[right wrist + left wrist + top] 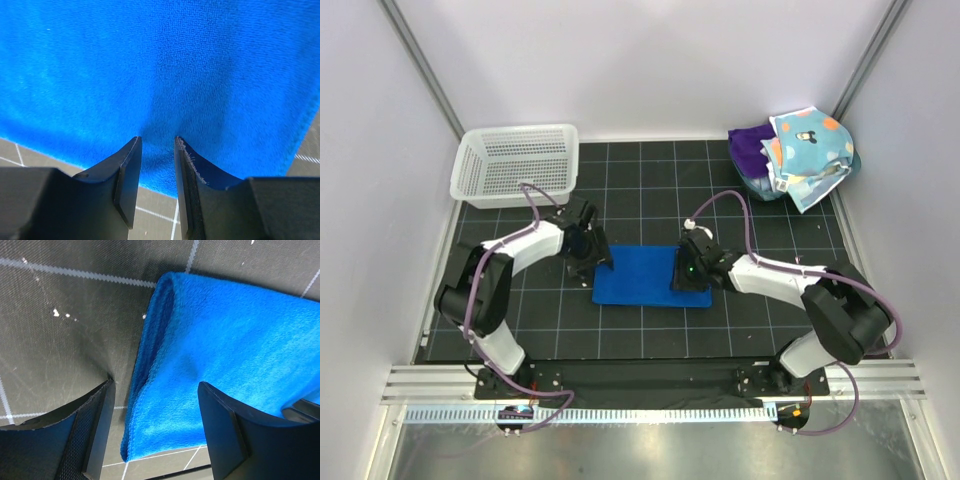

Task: Fold and stack the towels
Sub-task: Neatly place the folded towel into the bin

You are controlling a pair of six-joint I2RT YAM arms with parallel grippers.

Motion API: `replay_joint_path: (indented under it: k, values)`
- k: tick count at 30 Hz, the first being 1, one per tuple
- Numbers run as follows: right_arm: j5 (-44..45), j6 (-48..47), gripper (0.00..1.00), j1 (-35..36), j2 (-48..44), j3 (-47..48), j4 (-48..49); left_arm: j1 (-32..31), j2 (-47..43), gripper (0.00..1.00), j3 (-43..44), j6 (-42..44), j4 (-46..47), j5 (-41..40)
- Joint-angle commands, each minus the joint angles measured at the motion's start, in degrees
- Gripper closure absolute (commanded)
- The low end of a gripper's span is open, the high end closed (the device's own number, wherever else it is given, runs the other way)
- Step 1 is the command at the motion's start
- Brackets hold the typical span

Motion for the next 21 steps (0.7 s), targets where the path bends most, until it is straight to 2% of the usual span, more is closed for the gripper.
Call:
replay_joint_path:
  k: [1, 6, 12, 15, 18, 19, 21]
  values:
    - [-0.7, -0.7, 0.61, 0.3, 0.9, -0.8, 5.2, 0.3, 3.1, 0.29, 0.4, 1.9, 1.8, 2.3]
    - [-0.6, -1.0, 0.61, 0.3, 1.4, -1.1, 5.9, -0.9, 6.2, 0.31, -0.6, 1.5, 2.6, 3.9]
    - [-0.5, -1.3, 0.61, 0.3, 1.5, -0.9, 5.9, -5.3, 8.8, 0.37, -0.4, -0.6, 2.4, 2.2]
    - [-0.6, -1.4, 0.61, 0.3, 1.1, -1.2, 5.6, -6.8, 10.7, 0.46, 0.4, -1.4, 2.1, 1.2]
    - [-0.6, -1.6, 0.61, 0.3, -0.4, -0.9, 4.9, -6.8, 11.9, 0.64, 3.2, -1.2, -0.3, -1.4]
    - [-0.6, -1.7, 0.61, 0.3, -0.9, -0.8, 4.0, -6.8, 12.3, 0.77, 4.3, -1.0, -2.8, -3.9]
    - [-0.7, -2.2, 0.6, 0.3, -3.1, -0.1, 2.8, -6.8, 13.2, 0.89, 7.5, 0.3, -5.8, -8.1]
